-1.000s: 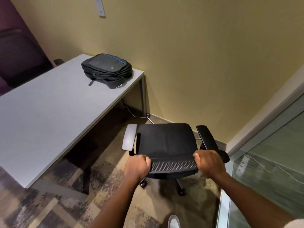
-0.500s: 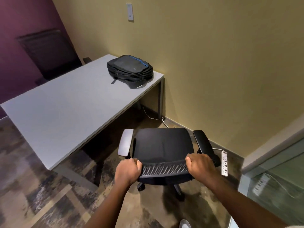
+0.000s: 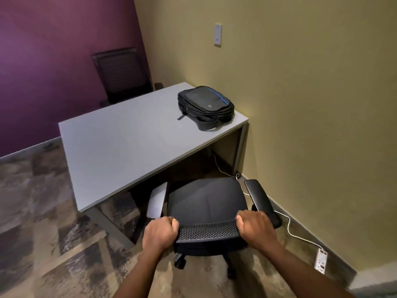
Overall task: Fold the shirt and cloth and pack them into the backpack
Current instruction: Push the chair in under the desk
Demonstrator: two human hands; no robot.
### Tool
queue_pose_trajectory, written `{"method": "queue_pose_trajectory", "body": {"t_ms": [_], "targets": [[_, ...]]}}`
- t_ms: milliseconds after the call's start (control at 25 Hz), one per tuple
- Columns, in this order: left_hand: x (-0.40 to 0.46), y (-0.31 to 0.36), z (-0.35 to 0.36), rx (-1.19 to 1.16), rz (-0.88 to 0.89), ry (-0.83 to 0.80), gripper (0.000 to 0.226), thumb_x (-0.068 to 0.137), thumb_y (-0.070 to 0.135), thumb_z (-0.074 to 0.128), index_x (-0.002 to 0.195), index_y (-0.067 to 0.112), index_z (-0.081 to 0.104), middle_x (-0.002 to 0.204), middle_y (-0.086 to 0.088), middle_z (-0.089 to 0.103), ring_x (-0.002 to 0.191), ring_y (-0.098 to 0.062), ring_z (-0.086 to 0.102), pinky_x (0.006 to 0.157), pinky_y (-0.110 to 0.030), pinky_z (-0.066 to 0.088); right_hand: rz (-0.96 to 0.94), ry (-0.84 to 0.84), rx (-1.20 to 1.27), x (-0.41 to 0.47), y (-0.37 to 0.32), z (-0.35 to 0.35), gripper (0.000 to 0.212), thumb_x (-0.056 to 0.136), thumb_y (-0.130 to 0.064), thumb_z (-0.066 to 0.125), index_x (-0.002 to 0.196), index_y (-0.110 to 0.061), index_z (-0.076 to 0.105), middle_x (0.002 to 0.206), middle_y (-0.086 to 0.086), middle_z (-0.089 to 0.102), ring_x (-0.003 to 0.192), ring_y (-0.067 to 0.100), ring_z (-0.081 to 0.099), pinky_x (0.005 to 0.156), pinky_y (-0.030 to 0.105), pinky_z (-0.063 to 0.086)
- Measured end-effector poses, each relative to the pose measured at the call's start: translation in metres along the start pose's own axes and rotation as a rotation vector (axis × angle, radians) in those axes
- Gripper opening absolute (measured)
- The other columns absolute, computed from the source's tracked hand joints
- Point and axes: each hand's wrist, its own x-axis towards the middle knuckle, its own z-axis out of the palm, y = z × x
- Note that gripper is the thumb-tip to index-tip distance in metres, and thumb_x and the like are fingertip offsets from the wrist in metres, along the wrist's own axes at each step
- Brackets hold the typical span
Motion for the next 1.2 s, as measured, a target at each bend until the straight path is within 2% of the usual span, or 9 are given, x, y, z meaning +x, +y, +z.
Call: {"method": "queue_pose_trajectory", "body": {"t_ms": [160,360,480,600,760,880,1000,1200], "targets": [[0.013,0.005,0.001,-0.017,-0.095,0.027,0.044,0.092,0.042,0.033,0.076,0.02,0.067,0.074,-0.002,0.068,0.069,-0.019,0.06,0.065,-0.035,0.049,-0.09,-0.014,0.036,0.039,0.01,0.008,0.037,0.088,-0.037,0.033,0.072,-0.02,0.063,0.067,0.003,0.064,0.063,0.027,0.063,0.06,0.038,0.044],[0.04,0.015,-0.002,-0.001,-0.158,0.046,0.043,0.095,0.039,0.034,0.078,0.022,0.068,0.076,0.0,0.067,0.065,-0.016,0.052,0.061,-0.032,0.038,-0.18,-0.003,0.045,0.089,0.021,0.014,0.039,0.088,-0.037,0.03,0.073,-0.019,0.062,0.068,0.004,0.065,0.066,0.028,0.064,0.062,0.038,0.045],[0.064,0.016,-0.002,0.013,-0.202,0.062,0.042,0.095,0.038,0.035,0.082,0.022,0.071,0.081,-0.001,0.07,0.072,-0.02,0.06,0.064,-0.033,0.041,-0.218,0.007,0.054,0.123,0.024,0.016,0.04,0.088,-0.037,0.03,0.074,-0.019,0.062,0.069,0.004,0.065,0.066,0.028,0.064,0.064,0.038,0.045],[0.09,0.015,-0.002,0.003,-0.242,0.073,0.042,0.095,0.037,0.034,0.084,0.021,0.072,0.086,-0.004,0.072,0.075,-0.021,0.061,0.066,-0.033,0.04,-0.237,0.005,0.073,0.159,0.024,0.018,0.037,0.09,-0.037,0.034,0.077,-0.02,0.064,0.073,0.005,0.067,0.07,0.028,0.064,0.066,0.038,0.045],[0.128,0.012,0.0,-0.021,-0.297,0.072,0.042,0.094,0.037,0.033,0.083,0.021,0.07,0.087,-0.005,0.073,0.082,-0.027,0.065,0.072,-0.036,0.048,-0.287,-0.004,0.064,0.209,0.024,0.03,0.035,0.089,-0.036,0.036,0.075,-0.019,0.063,0.071,0.004,0.066,0.07,0.029,0.064,0.065,0.039,0.045],[0.16,0.01,-0.002,-0.037,-0.324,0.068,0.043,0.094,0.039,0.032,0.083,0.023,0.071,0.083,-0.001,0.071,0.074,-0.02,0.061,0.07,-0.034,0.047,-0.317,-0.028,0.045,0.252,0.024,0.039,0.035,0.089,-0.037,0.035,0.074,-0.019,0.062,0.069,0.003,0.065,0.069,0.029,0.064,0.063,0.039,0.045],[0.187,0.006,-0.007,-0.074,-0.354,0.044,0.042,0.094,0.038,0.03,0.074,0.023,0.064,0.074,0.003,0.065,0.069,-0.016,0.058,0.065,-0.033,0.045,-0.351,-0.019,0.041,0.29,0.021,0.045,0.035,0.09,-0.037,0.035,0.076,-0.02,0.063,0.072,0.004,0.066,0.071,0.028,0.064,0.064,0.039,0.045],[0.228,0.006,-0.016,-0.092,-0.383,0.054,0.042,0.096,0.034,0.032,0.074,0.02,0.065,0.074,0.002,0.063,0.067,-0.017,0.056,0.064,-0.034,0.043,-0.399,-0.008,0.072,0.346,0.016,0.047,0.037,0.089,-0.037,0.033,0.075,-0.021,0.063,0.07,0.004,0.064,0.068,0.026,0.062,0.063,0.039,0.045]]}}
